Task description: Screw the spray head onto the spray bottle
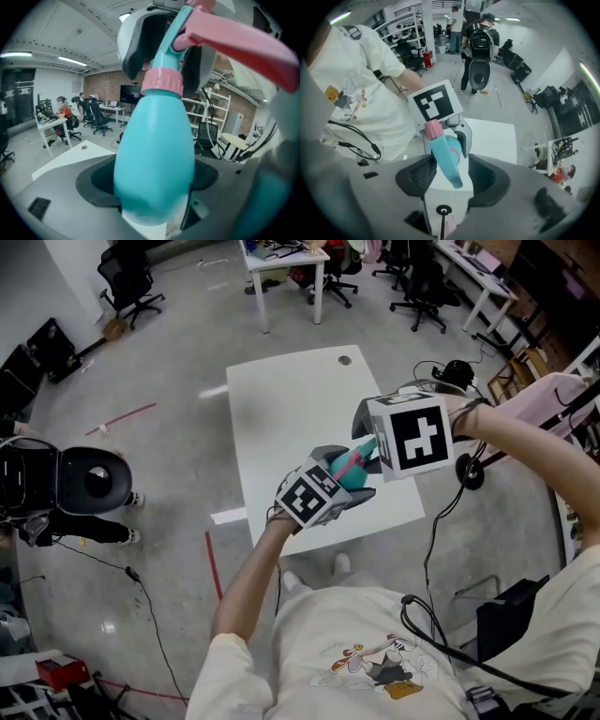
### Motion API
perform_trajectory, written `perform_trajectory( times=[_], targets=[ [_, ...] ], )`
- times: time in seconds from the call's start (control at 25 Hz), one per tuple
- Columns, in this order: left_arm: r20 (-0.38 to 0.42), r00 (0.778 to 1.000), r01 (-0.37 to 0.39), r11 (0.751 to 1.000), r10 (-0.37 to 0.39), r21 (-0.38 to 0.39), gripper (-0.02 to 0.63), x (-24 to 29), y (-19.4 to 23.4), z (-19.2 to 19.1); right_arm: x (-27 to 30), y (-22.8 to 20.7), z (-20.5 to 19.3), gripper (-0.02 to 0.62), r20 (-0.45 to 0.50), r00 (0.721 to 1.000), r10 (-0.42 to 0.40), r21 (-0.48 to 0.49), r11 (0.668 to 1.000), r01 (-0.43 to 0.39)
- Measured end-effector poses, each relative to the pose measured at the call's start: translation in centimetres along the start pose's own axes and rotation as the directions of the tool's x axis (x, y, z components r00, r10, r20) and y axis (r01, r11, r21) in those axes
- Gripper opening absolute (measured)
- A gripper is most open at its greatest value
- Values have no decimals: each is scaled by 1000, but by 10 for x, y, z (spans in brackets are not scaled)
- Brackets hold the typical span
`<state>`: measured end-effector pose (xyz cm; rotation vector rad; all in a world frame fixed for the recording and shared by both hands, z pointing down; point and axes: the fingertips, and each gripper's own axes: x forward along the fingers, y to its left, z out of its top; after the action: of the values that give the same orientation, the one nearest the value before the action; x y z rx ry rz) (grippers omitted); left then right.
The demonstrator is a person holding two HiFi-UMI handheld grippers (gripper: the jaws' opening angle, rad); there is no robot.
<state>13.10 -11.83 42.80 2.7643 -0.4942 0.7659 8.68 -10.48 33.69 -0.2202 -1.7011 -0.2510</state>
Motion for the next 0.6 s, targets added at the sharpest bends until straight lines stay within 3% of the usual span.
perform_trajectory(
  times=[0.16,0.28,0.44,0.6],
  targets=[
    [-13,992,125,990,-125,59,419,-8,-11,-6,-21,11,-3,219,24,1000,6,-123,992,-3],
    [7,969,245,967,-246,68,419,-18,-18,-3,-32,15,5,222,48,998,-46,-282,958,58],
    [-61,926,378,907,-373,186,419,-33,-41,-4,-23,18,8,227,-4,992,-126,-461,881,110],
    [-149,903,430,861,-404,271,419,-34,-56,-8,-15,38,8,227,-11,999,-50,-506,862,38]
  ],
)
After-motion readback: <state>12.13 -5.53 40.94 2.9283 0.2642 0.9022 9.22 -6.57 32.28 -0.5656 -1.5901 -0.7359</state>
